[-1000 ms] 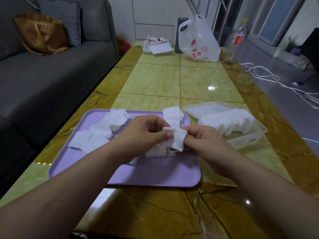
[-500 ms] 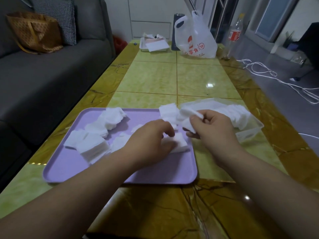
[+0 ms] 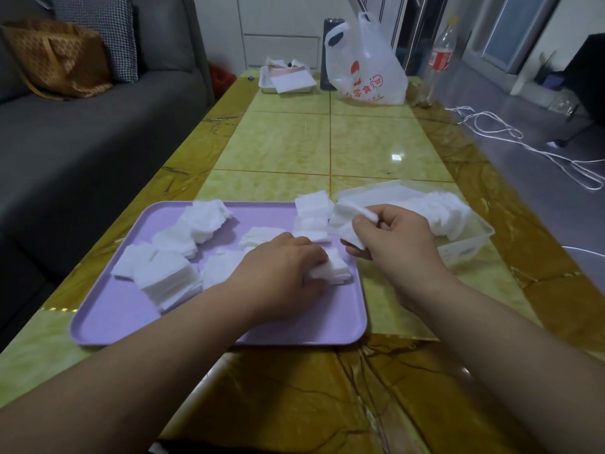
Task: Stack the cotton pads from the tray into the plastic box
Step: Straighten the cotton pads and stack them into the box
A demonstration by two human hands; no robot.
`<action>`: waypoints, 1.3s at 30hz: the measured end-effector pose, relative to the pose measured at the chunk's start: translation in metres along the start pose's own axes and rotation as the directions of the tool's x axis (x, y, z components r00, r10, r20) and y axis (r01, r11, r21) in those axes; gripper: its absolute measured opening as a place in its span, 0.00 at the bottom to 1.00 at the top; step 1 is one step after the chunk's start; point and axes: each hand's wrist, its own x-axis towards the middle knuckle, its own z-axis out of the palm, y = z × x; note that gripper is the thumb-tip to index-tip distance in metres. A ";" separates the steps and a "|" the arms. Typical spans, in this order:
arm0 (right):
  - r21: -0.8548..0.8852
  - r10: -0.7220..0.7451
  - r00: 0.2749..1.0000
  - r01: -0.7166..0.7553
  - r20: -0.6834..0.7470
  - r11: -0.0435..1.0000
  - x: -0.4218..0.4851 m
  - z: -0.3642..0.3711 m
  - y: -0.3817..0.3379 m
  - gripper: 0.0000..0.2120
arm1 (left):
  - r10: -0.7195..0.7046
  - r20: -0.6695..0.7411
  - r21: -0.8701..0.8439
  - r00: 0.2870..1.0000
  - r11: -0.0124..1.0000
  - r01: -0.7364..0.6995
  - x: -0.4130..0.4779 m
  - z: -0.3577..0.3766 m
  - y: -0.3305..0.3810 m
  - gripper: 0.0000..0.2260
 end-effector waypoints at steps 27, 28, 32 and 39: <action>-0.103 -0.047 0.990 0.060 0.132 0.993 0.000 0.001 0.008 0.06 | -0.171 0.167 -0.778 0.971 0.582 0.236 -0.009 -0.043 -0.001 0.07; -0.055 -0.011 0.984 0.021 0.177 0.998 0.000 0.002 0.007 0.06 | -0.168 0.187 -0.813 0.968 0.527 0.249 -0.009 -0.044 -0.004 0.07; 0.036 0.088 0.934 -0.107 0.346 0.994 -0.003 0.006 0.002 0.10 | -0.216 0.196 -0.843 0.957 0.462 0.277 -0.007 -0.039 -0.007 0.05; 0.155 0.127 0.896 -0.210 0.426 0.965 -0.006 0.011 -0.002 0.12 | -0.352 0.231 -0.904 0.907 0.266 0.334 -0.004 -0.032 -0.005 0.04</action>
